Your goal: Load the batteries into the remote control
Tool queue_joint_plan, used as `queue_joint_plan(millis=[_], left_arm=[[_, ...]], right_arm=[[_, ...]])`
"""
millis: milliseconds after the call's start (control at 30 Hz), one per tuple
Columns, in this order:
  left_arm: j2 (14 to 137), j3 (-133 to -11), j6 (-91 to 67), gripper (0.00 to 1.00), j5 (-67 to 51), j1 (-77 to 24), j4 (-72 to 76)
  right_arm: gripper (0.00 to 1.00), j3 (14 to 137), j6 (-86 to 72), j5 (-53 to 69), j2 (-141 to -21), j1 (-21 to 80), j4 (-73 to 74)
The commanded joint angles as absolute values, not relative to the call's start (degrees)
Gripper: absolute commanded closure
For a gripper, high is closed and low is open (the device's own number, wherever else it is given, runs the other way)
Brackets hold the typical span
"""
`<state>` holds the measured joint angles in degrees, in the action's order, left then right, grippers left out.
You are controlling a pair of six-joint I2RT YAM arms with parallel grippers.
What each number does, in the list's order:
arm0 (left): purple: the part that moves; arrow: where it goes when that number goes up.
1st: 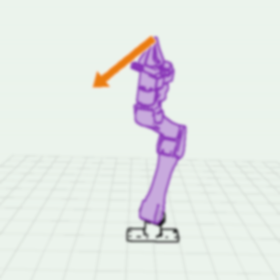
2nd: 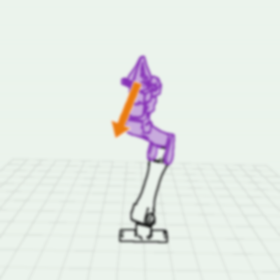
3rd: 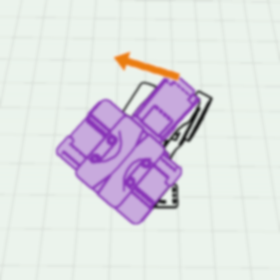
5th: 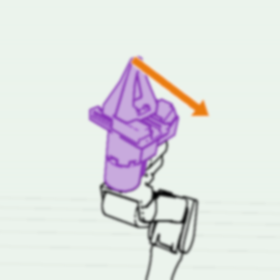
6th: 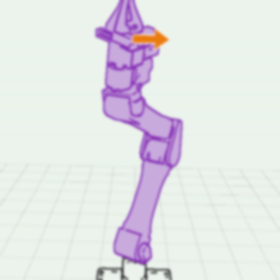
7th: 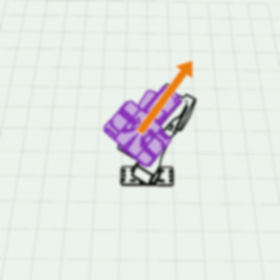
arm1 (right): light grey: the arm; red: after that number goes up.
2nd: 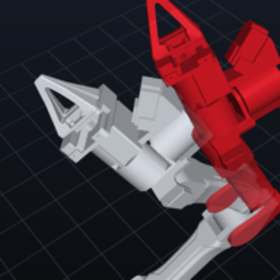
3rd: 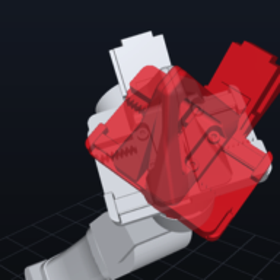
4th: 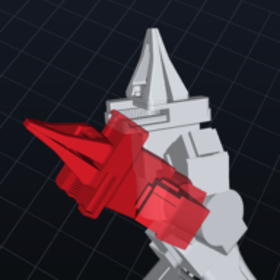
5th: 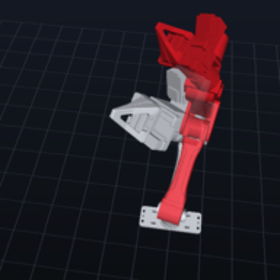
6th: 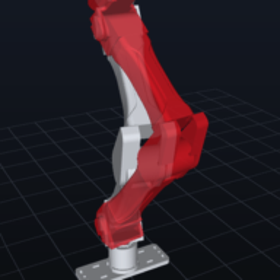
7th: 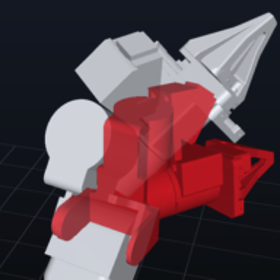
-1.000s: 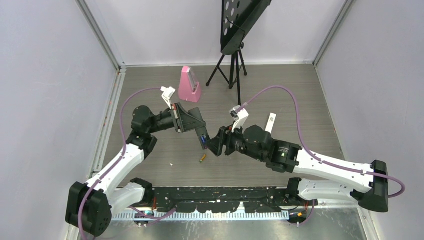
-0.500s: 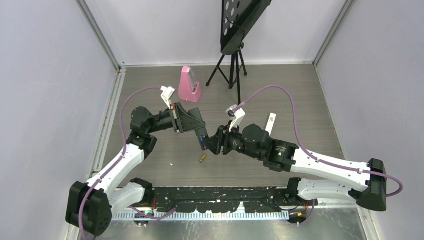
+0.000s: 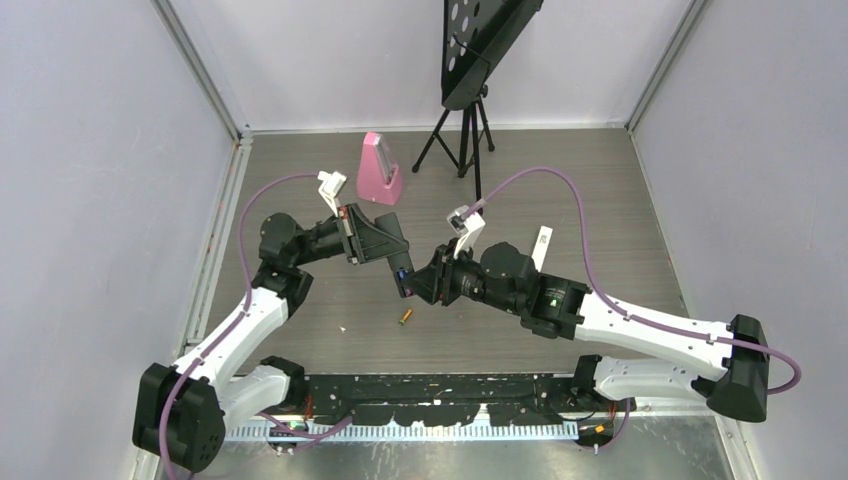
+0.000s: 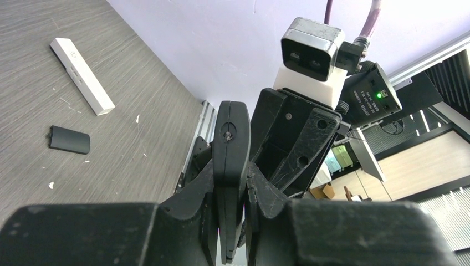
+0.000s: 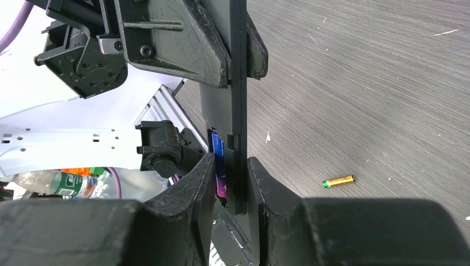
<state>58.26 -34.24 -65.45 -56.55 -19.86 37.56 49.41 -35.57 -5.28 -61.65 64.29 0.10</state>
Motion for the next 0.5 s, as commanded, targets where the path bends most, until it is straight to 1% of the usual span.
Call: queue_joint_plan(millis=[0,267,367,467], left_arm=[[56.64,-35.22,-67.14,1.0,-57.14,-20.3,41.55],[55.79,-35.23,-62.76,1.0,-54.35,-20.3,35.24],[55.74,-35.36,-61.39,1.0,-53.41,-20.3,33.36],[55.94,-35.25,-61.29,1.0,-52.81,-20.3,33.14]], right_arm=[[0.73,49.99,-36.03,-5.32,-62.96,63.04,-1.69],[0.41,50.84,-36.03,-2.84,-61.67,62.4,-2.15],[0.34,49.99,-36.41,-3.02,-60.29,62.32,-2.96],[0.31,48.5,-37.02,-3.91,-58.38,62.31,-4.0]])
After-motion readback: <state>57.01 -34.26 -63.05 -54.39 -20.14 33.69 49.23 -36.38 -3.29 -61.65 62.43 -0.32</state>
